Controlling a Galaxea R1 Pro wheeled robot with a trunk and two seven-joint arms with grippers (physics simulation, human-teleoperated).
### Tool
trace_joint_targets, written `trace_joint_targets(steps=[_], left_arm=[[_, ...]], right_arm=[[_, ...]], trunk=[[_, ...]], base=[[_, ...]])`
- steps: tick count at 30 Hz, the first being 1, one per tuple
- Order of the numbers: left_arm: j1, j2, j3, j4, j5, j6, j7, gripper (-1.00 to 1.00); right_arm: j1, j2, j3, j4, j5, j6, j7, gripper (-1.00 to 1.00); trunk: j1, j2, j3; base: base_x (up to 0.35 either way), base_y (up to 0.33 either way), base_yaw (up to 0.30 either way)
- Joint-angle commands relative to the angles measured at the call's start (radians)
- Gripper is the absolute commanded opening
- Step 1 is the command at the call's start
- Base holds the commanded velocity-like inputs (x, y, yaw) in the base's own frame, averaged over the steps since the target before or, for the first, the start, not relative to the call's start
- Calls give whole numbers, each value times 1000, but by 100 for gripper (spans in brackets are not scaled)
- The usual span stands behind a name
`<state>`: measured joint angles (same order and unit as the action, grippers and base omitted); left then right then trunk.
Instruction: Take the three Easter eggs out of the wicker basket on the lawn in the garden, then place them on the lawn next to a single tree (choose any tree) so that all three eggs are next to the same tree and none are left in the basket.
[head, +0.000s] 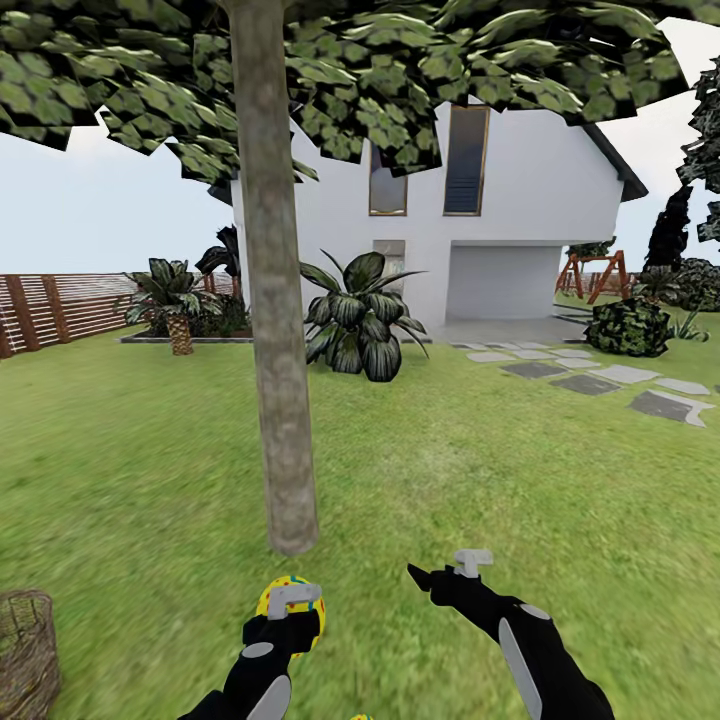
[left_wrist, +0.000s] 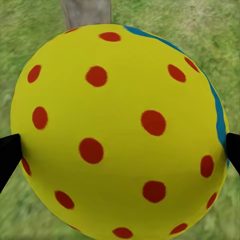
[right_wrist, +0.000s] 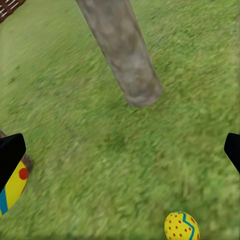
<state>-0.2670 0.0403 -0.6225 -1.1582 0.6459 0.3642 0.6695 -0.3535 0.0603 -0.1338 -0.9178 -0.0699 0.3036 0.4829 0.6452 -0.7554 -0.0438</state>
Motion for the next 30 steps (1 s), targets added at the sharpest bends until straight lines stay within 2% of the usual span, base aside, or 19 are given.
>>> trace_joint_targets(steps=[1, 5, 8, 12, 14, 18, 21, 22, 23, 30], left_arm=[[-1, 1, -3, -2, 6, 2, 7, -100], [-1, 1, -1, 8, 3, -41, -8, -100], [-4, -5, 1, 86, 7, -80, -31, -100], [-6, -10, 2, 133, 8, -98, -70, -100], [-11, -11, 1, 180, 7, -117, -108, -100], [-18, -17, -1, 259, 0, -173, -135, -100], [-28, -32, -4, 329, -4, -218, -164, -100], [-46, -42, -5, 395, -6, -259, -189, -100], [-53, -43, -6, 413, -7, -270, -194, -100], [-61, -45, -8, 455, -10, -314, -200, -100]], right_arm=[[-1, 1, -4, -1, -8, 9, 5, 100], [-1, 1, -4, -1, -8, 9, 5, 100], [-1, 1, -4, -1, -8, 9, 5, 100], [-1, 2, -4, -1, -8, 9, 6, 100], [-1, 2, -4, -1, -9, 9, 5, 100], [-1, 1, -3, 0, -10, 9, 5, 100], [-1, 1, -3, 1, -10, 7, 5, 100], [-1, 1, -3, 3, -10, -2, 5, 100], [-1, 1, -4, 3, -10, -4, 5, 100], [-1, 1, -4, 4, -10, -10, 8, 100]], trunk=[[4, -9, -5], [20, -37, -18], [31, -58, -27], [46, -86, -40], [54, -100, -46], [69, -128, -58], [81, -149, -68], [85, -156, -71], [89, -163, -74], [115, -212, -96]], base=[[0, 0, 4], [0, 0, 1], [0, 0, 0], [0, 0, 0], [0, 0, 0], [0, 0, 0], [0, 0, 0], [0, 0, 0], [0, 0, 0], [0, 0, 0]])
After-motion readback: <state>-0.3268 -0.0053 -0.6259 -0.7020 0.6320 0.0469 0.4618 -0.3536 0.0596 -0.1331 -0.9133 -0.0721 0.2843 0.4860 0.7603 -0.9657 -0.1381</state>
